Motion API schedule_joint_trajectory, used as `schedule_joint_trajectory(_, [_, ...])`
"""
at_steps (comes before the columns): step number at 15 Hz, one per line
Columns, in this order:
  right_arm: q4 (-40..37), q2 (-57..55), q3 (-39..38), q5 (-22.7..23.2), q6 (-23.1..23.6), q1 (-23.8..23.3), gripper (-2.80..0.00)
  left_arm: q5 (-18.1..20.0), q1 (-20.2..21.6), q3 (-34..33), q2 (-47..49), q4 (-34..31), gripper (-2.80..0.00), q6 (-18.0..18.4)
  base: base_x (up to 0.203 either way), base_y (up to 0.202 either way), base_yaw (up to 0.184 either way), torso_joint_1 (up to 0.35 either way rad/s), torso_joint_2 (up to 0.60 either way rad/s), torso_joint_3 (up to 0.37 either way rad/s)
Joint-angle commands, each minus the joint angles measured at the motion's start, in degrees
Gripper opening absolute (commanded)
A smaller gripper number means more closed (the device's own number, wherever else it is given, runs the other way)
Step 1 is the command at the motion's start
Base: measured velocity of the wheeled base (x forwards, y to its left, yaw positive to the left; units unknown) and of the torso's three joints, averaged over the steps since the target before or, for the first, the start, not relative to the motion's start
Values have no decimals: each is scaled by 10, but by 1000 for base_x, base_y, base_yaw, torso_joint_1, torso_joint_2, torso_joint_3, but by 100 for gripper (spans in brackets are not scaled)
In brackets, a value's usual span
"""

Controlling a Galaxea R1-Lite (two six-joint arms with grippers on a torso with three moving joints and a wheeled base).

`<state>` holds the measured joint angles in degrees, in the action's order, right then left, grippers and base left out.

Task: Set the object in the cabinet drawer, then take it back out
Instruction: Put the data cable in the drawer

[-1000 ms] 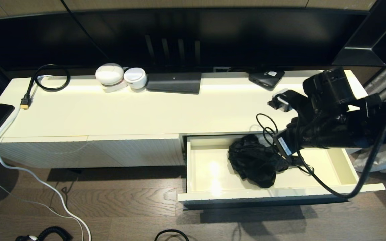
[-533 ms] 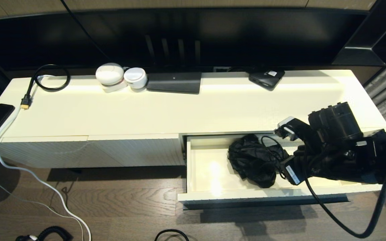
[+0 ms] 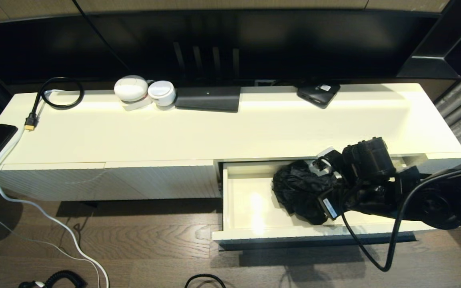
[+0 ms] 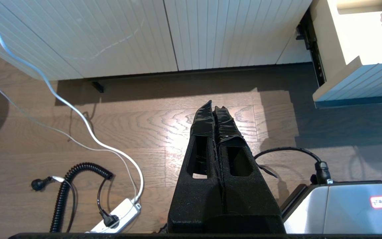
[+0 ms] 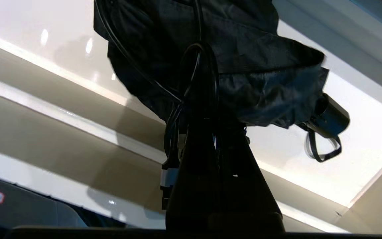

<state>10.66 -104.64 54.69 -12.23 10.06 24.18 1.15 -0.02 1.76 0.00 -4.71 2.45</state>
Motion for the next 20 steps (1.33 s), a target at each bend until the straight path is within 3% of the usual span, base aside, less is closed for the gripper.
schedule_joint_trajectory(1, [6, -34, 3, -1, 1, -5, -280, 0, 0, 0, 0, 0, -280, 0, 0, 0, 0, 0, 0, 0])
schedule_joint_trajectory(11, [27, -45, 83, -4, 14, -38, -280, 0, 0, 0, 0, 0, -280, 0, 0, 0, 0, 0, 0, 0])
schedule_joint_trajectory(20, [28, -33, 66, -5, 28, -45, -280, 0, 0, 0, 0, 0, -280, 0, 0, 0, 0, 0, 0, 0])
